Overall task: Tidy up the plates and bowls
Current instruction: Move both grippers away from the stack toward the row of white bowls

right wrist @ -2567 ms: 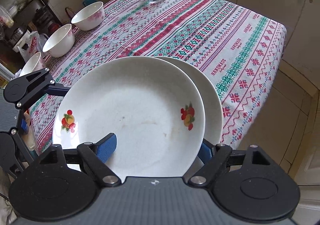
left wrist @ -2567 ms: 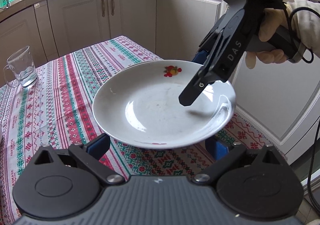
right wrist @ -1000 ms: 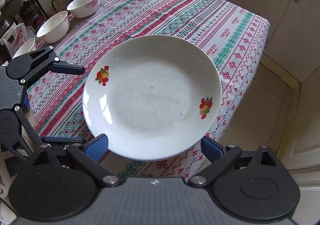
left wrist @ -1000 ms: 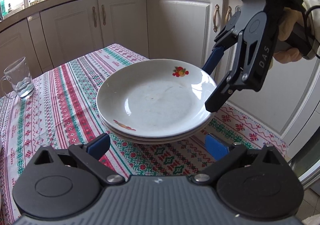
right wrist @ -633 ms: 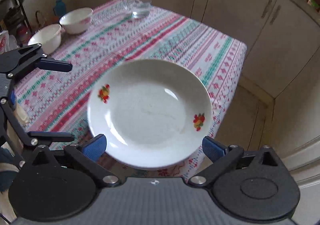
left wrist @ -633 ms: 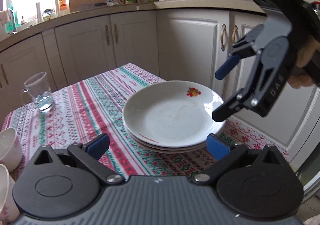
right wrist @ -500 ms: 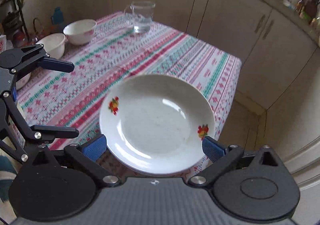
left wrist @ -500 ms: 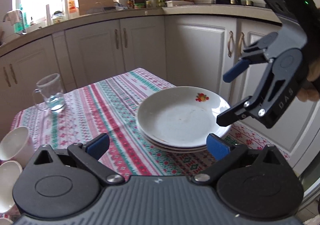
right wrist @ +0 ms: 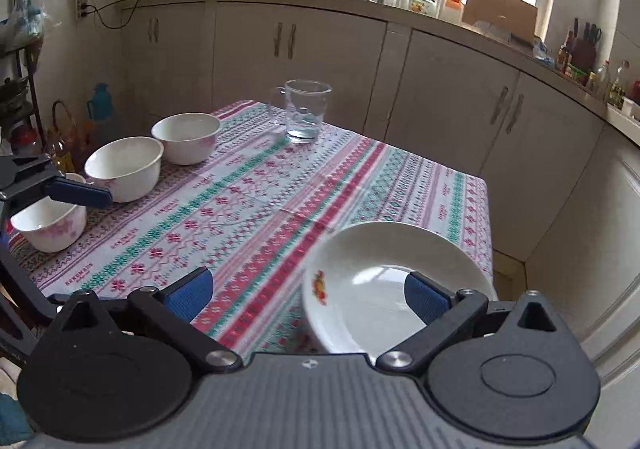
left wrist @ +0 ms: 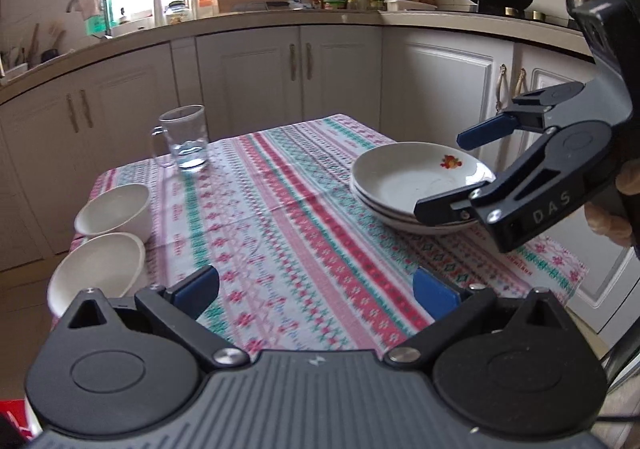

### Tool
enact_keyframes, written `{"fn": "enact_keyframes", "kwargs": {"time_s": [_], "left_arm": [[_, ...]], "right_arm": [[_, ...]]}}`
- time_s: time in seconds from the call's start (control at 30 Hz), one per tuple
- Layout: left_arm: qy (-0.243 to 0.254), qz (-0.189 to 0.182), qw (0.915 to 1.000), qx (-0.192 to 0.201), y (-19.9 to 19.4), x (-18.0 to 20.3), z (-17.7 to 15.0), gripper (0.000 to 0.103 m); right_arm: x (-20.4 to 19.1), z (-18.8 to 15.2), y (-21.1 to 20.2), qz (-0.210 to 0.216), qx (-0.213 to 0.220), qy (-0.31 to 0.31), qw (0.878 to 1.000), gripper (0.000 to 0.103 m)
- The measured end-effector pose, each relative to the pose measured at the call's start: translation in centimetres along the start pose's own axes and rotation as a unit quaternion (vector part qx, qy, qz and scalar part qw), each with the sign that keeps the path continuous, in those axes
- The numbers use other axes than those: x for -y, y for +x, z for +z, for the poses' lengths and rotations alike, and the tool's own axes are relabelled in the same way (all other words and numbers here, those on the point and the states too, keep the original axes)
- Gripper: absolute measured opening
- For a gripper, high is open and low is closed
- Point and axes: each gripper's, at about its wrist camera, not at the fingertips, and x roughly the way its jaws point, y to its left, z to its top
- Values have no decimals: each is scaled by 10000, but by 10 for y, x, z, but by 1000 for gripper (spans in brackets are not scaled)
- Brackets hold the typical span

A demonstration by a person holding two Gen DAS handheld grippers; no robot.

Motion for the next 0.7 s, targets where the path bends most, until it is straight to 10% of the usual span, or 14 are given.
{"fn": "enact_keyframes", "kwargs": {"time_s": [0.7], "left_arm": [[53, 911, 9952, -353, -61, -116, -81, 102]], "right_arm": [[-128, 31, 35, 673, 11, -500, 9965, 103]]}}
